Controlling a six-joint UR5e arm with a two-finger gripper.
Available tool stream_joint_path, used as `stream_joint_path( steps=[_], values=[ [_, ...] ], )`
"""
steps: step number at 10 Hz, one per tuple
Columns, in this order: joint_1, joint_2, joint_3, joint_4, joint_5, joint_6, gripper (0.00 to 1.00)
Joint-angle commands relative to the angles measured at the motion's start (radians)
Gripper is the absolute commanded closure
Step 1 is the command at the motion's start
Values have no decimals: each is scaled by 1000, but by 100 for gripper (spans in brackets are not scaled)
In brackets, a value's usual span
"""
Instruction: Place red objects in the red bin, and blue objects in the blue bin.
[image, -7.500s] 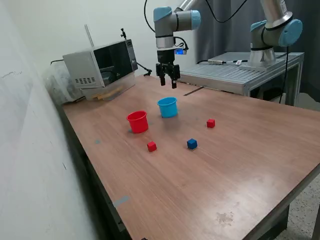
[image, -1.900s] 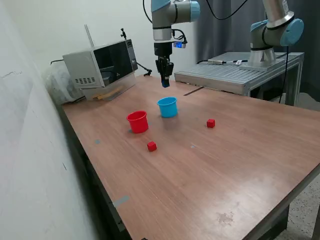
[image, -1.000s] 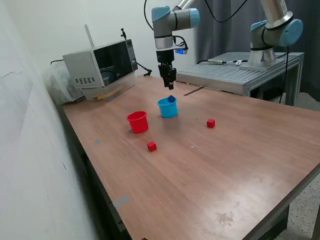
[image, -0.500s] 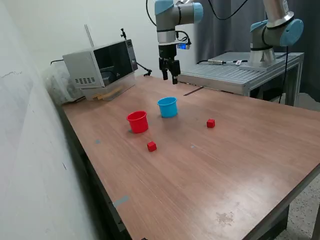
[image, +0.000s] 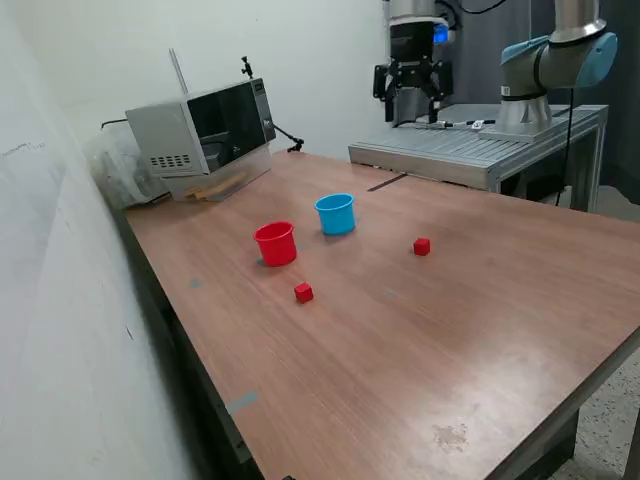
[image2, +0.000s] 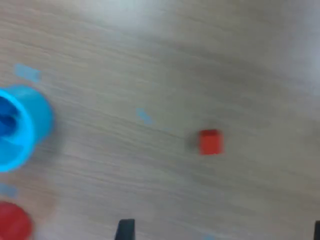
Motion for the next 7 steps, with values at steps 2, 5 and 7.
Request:
stream_joint_path(
  steps=[2, 5, 7],
  values=[
    [97, -7, 6, -4, 72, -17, 0],
    [80, 220, -2, -131, 77, -26, 0],
    [36, 314, -2, -188, 77, -40, 0]
  ],
)
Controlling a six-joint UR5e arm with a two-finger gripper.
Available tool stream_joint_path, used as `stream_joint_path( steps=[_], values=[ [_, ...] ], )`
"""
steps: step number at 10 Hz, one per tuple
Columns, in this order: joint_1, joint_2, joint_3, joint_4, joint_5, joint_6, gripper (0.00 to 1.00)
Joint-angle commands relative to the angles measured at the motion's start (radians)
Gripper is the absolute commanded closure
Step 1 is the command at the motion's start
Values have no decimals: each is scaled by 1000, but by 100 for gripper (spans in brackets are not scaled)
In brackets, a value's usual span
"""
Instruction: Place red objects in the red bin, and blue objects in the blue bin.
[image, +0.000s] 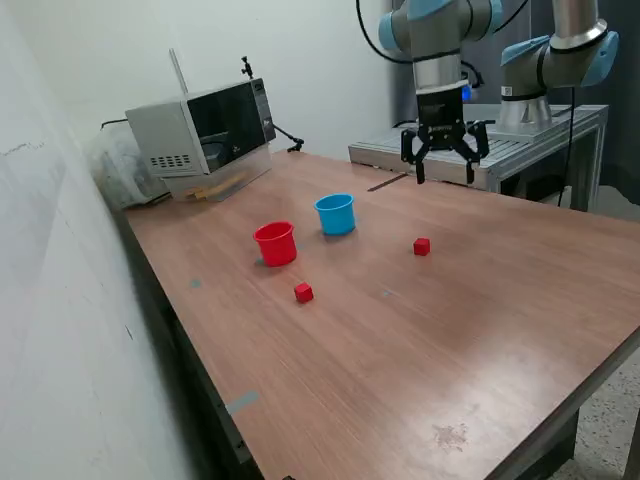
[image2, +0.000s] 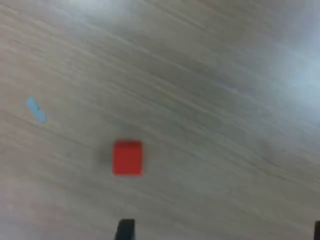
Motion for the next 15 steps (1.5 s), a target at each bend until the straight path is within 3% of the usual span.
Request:
stream_joint_path(
  steps=[1, 7, 15],
  values=[
    [-37, 107, -1, -67, 1, -8, 0],
    [-37, 201, -9, -118, 1, -10, 0],
    [-75, 209, -27, -119, 1, -47, 0]
  ],
)
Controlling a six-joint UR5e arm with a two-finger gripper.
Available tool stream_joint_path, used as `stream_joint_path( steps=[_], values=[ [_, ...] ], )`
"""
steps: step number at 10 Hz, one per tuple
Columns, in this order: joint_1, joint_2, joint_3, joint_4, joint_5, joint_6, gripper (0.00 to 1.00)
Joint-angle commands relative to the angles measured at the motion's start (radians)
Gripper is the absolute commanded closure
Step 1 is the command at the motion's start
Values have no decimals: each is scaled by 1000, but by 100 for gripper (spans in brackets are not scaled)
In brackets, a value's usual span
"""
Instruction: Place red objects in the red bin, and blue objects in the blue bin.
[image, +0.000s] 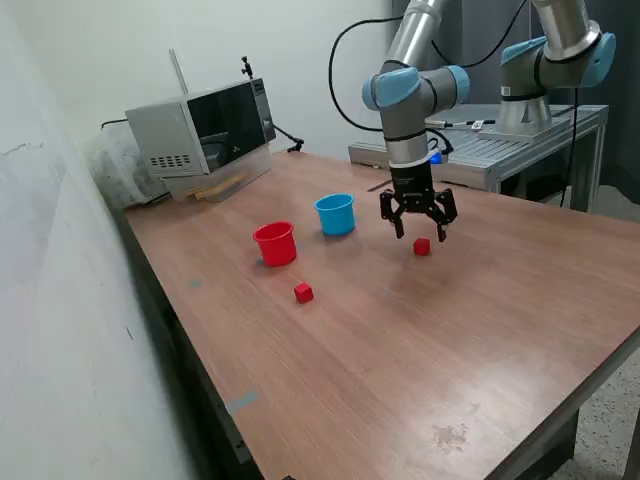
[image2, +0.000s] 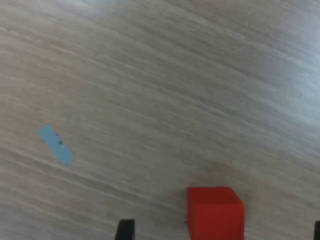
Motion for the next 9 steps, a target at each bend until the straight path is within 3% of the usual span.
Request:
stream_joint_path(
  steps=[1, 2, 7, 9],
  values=[
    [-3, 6, 0, 0, 0, -12, 0],
    [-3, 13, 0, 0, 0, -12, 100],
    [-3, 30, -3, 2, -6, -33, 100],
    [-2, -32, -12, 18, -17, -35, 100]
  ],
)
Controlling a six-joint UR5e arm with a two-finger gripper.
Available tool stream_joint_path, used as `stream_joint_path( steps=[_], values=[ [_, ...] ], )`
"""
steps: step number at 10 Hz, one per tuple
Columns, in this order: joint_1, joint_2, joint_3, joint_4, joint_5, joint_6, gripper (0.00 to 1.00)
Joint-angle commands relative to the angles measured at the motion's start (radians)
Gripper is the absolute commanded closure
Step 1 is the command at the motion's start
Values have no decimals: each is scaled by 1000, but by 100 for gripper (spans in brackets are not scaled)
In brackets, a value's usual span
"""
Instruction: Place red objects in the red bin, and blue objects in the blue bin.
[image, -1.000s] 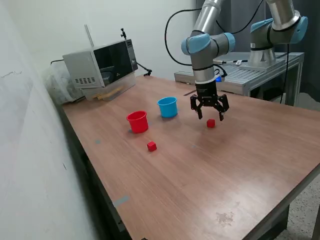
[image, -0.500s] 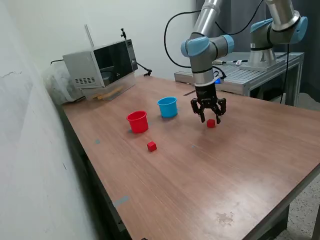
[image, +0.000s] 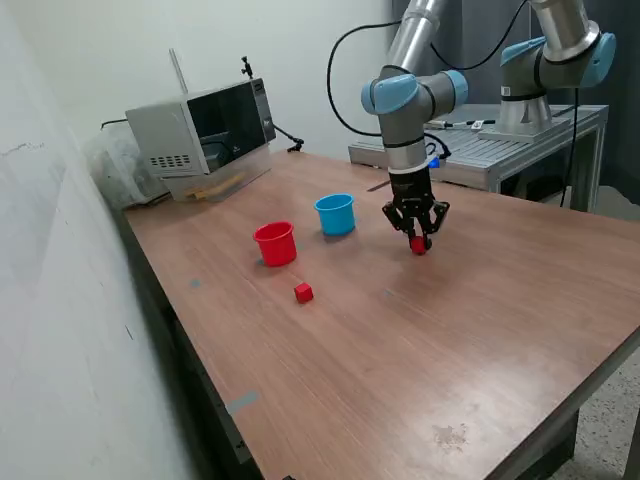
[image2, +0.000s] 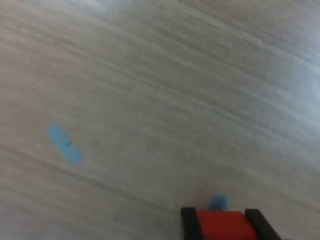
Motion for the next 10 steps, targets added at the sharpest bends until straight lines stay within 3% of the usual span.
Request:
stream_joint_path(
  steps=[1, 3, 5, 8, 10],
  values=[
    [7, -113, -3, 35, -6, -1, 100],
    [16, -279, -1, 135, -6, -1, 100],
    [16, -335, -8, 164, -6, -1, 100],
    [-10, -265, -122, 155, -6, 0, 100],
    [-140, -123, -290, 153, -9, 5, 100]
  ],
)
